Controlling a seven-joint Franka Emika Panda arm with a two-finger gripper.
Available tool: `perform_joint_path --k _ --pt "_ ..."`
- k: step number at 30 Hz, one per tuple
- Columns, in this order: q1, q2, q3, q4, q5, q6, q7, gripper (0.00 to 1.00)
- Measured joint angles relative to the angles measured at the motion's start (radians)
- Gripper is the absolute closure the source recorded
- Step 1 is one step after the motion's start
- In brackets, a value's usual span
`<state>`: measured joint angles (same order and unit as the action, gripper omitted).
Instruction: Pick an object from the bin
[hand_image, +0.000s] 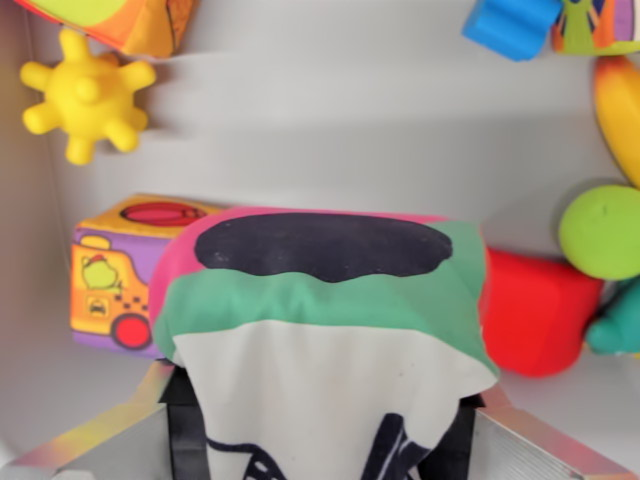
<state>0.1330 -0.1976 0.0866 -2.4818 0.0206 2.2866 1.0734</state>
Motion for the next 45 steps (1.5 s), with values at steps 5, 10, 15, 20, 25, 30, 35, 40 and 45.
perform_joint_path --k 5,10,15,20,25,30,35,40,45 --pt "0.000 -0.029 -0.001 0.025 0.001 -0.054 -0.001 1.00" --pt "0.000 -0.055 -0.002 0.052 0.002 -0.107 -0.002 1.00" --pt "0.000 -0.073 -0.003 0.078 0.003 -0.152 -0.004 1.00" --pt "0.000 -0.091 -0.004 0.104 0.003 -0.195 -0.004 1.00" --pt "0.000 -0.101 -0.004 0.127 0.003 -0.229 -0.005 1.00" --pt "0.000 -0.108 -0.005 0.143 0.003 -0.252 -0.005 1.00" --pt "0.000 -0.113 -0.006 0.155 0.003 -0.269 -0.005 1.00" --pt "0.000 -0.115 -0.006 0.160 0.003 -0.276 -0.006 1.00" --pt "0.000 -0.114 -0.006 0.159 0.003 -0.276 -0.006 1.00"
